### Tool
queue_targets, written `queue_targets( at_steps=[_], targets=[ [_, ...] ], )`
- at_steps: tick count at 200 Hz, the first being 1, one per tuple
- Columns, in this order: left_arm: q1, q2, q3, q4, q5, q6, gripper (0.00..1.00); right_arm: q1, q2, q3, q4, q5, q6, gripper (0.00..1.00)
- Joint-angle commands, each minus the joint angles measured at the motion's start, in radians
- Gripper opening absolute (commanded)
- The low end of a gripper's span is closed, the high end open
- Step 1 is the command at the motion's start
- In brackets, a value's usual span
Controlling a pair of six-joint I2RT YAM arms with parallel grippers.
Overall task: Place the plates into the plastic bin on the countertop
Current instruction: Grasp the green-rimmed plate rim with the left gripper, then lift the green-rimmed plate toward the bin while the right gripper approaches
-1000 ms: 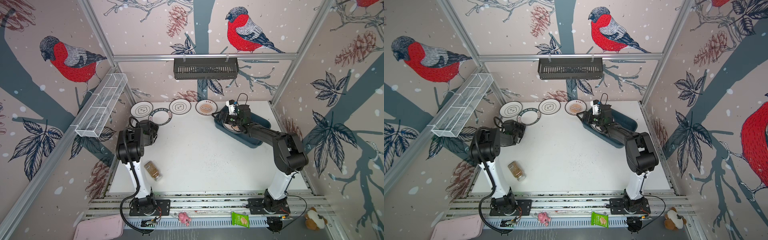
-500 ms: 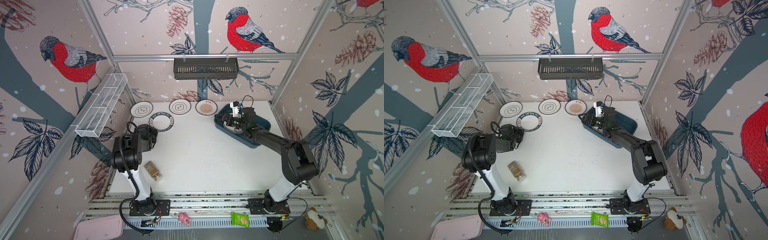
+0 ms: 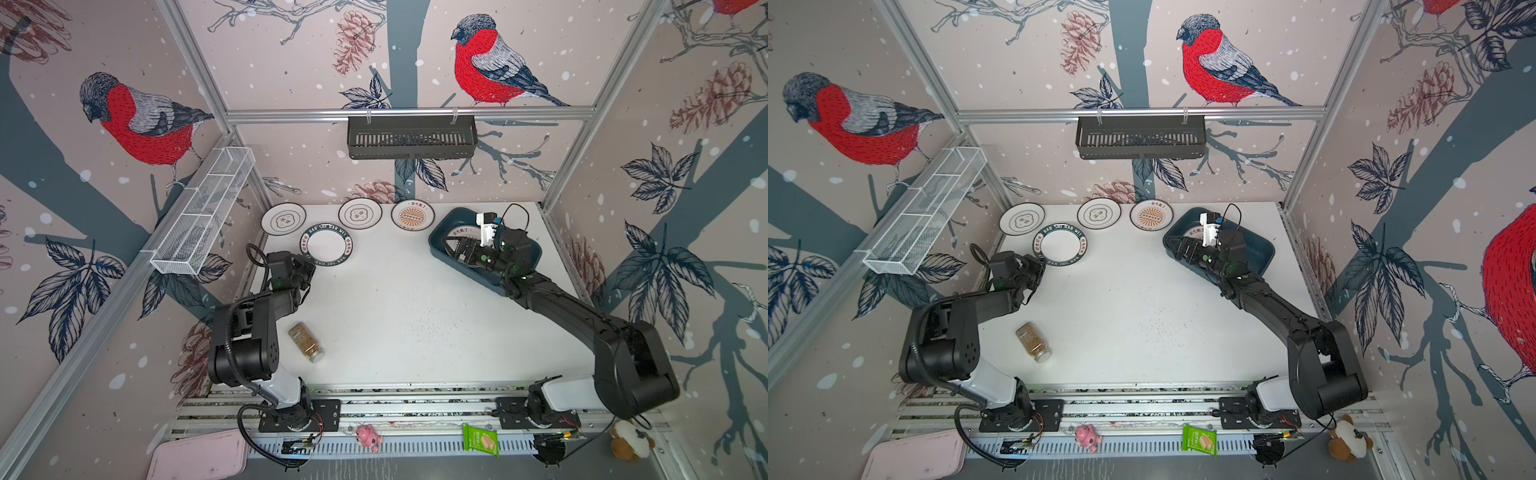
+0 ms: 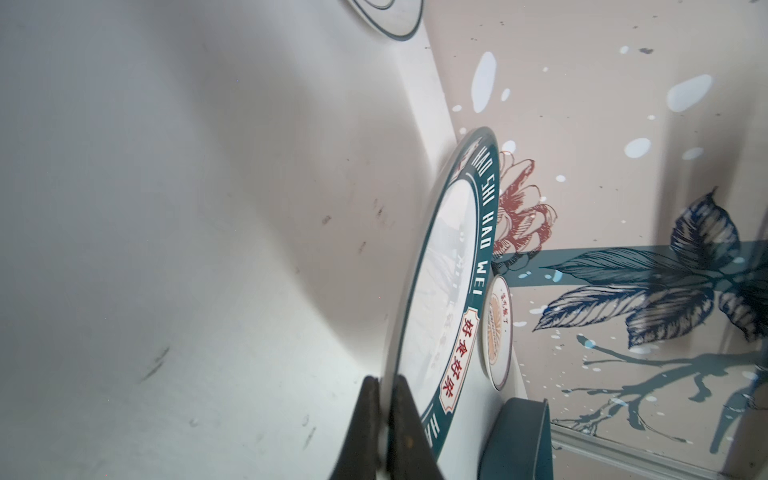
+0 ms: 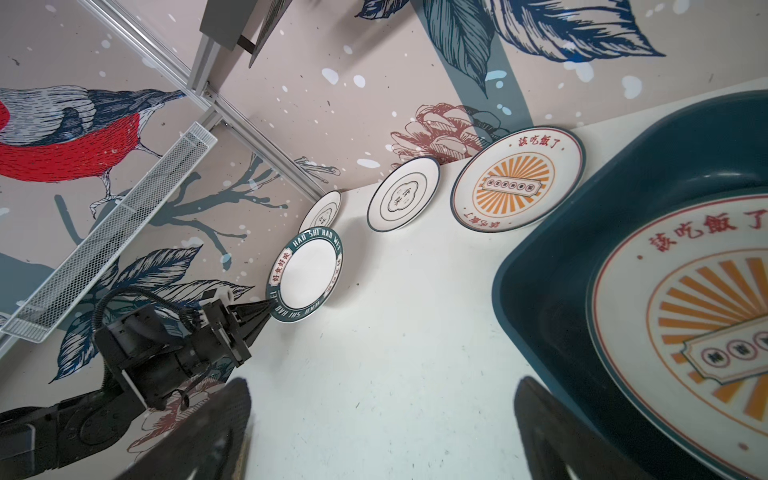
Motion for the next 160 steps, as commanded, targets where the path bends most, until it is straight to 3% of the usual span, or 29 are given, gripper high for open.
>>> queue_targets(
  at_steps=[1,36,77,160],
  targets=[
    [-0.025,-0.047,0.008,-0.013,0.073,0.062,0.03,-0.004,-0.019,-0.008,-0.006,0.03,-0.022,1.0],
    [-0.162,-0.103,0.054,-0.077,0.096,0.115,0.03,-0.006,-0.006,-0.001,0.007,0.008,-0.015,1.0],
    [-0.323,-0.107,0.093,-0.03,0.089,0.078,0.04,0.015,0.034,0.015,0.03,-0.02,-0.004,0.99],
    [-0.487,-0.035,0.15,0.09,0.1,-0.009,0.04,0.046,0.102,0.039,0.036,-0.031,0.015,0.99]
  ],
)
